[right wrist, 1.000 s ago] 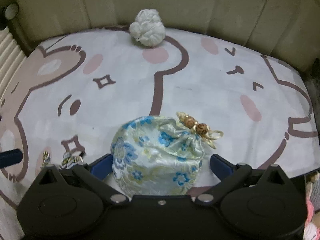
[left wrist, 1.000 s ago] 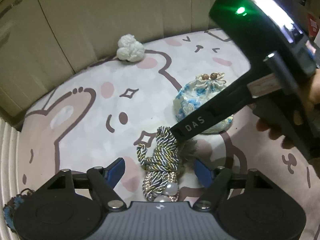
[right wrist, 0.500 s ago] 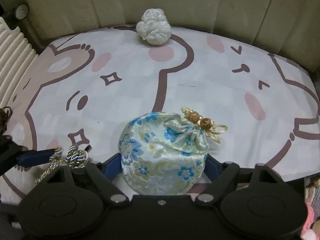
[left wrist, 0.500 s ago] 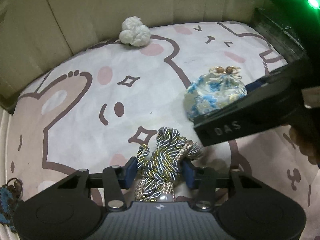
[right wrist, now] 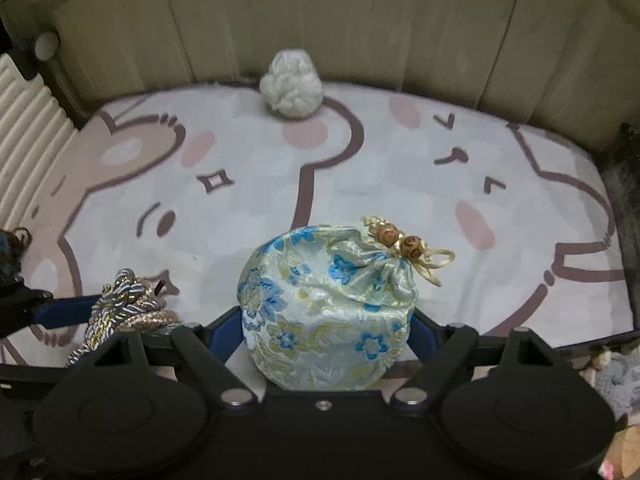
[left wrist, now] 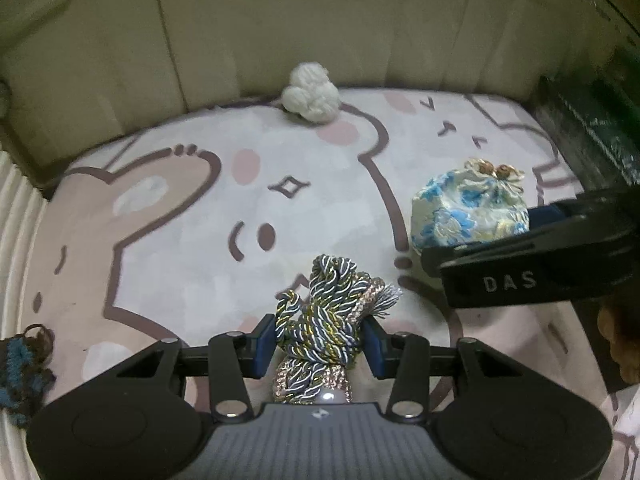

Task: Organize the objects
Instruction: 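Carry rope keychain in left tool and floral pouch in right tool toward box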

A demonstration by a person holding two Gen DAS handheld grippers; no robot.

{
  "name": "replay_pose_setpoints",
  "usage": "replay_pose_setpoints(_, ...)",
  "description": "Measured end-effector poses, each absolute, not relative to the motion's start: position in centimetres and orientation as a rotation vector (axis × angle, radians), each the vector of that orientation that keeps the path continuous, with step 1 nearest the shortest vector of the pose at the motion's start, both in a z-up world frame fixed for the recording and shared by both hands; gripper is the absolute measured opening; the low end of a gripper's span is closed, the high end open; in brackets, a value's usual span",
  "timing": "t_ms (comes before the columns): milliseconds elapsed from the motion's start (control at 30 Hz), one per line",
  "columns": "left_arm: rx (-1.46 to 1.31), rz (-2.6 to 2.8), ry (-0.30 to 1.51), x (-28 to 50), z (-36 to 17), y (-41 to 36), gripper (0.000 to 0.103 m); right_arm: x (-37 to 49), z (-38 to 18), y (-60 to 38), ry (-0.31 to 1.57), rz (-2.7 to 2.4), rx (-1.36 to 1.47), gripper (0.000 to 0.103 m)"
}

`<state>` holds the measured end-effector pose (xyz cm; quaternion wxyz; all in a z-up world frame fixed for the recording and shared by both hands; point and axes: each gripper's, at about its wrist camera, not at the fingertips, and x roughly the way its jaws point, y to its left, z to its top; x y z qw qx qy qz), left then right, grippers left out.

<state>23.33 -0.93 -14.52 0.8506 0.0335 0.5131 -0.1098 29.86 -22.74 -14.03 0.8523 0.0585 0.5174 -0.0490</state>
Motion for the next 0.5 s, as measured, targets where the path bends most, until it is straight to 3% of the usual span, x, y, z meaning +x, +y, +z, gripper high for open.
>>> replay_pose_setpoints(500, -0.028, -0.162, 0.97, 20.7, -8.7, -0.2, 0.046, 26.6, -6.9, -23.1, 0.952, -0.105, 0.185, 0.084)
